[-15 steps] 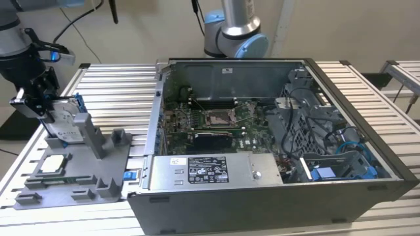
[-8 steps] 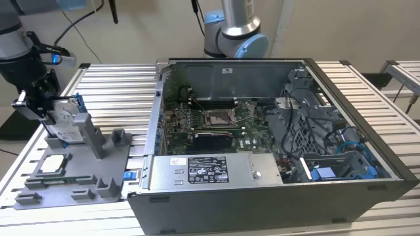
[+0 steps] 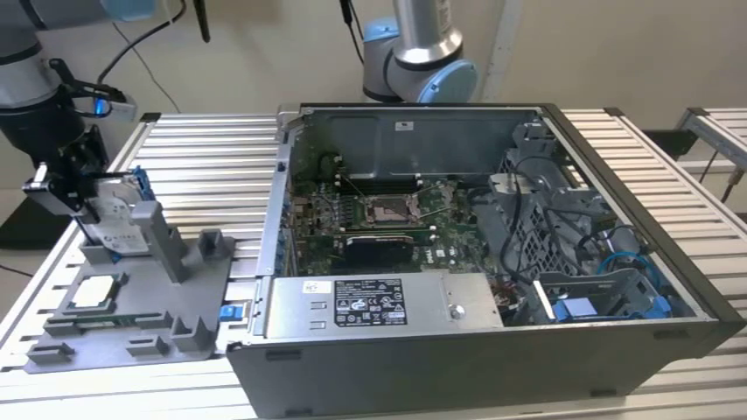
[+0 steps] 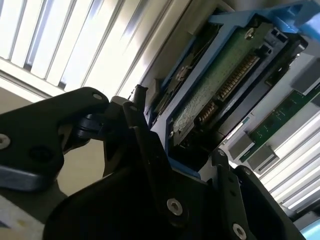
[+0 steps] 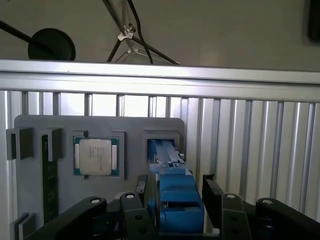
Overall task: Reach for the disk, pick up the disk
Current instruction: 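Pick up the disk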
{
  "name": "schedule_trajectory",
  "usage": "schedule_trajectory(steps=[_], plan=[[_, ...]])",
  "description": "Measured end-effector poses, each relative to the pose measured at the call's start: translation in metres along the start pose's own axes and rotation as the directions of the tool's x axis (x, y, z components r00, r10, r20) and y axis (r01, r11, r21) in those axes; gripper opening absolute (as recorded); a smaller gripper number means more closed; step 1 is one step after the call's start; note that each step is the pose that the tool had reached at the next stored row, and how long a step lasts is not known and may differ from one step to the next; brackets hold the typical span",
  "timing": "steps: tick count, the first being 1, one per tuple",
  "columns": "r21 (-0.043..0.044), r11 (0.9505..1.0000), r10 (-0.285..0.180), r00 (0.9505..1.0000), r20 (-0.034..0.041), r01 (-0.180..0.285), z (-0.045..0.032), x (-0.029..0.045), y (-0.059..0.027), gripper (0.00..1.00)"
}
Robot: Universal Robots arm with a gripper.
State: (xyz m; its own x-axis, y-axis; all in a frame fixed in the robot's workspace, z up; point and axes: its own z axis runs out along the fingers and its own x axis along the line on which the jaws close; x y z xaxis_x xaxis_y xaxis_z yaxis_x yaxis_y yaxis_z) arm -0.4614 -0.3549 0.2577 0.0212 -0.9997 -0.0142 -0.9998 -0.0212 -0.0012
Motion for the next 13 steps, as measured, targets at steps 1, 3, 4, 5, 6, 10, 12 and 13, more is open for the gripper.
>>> schedule_trajectory(steps=[1,3,4,5,6,10,12,13], plan=[[0.0,1.0,0.0,1.0,0.0,0.0,0.0,0.0,0.0,0.0],[0.0,1.0,0.0,1.0,-0.0004,0.0,-0.0001,0.0001,0.0,0.0],[0.0002,1.0,0.0,1.0,0.0001,0.0,-0.0003,0.0001,0.0,0.0],[0.0003,1.0,0.0,1.0,0.0003,0.0,-0.0005,0.0,0.0,0.0],[0.0004,1.0,0.0,1.0,0.0003,0.0,-0.0005,-0.0001,0.0,0.0],[0.0007,1.0,0.0,1.0,0.0008,0.0,-0.0011,0.0,0.0,0.0],[0.0016,1.0,0.0,1.0,-0.0006,0.0,-0.0018,-0.0003,0.0,0.0],[0.0018,1.0,0.0,1.0,-0.0049,0.0,-0.0023,-0.0002,-0.0001,0.0]])
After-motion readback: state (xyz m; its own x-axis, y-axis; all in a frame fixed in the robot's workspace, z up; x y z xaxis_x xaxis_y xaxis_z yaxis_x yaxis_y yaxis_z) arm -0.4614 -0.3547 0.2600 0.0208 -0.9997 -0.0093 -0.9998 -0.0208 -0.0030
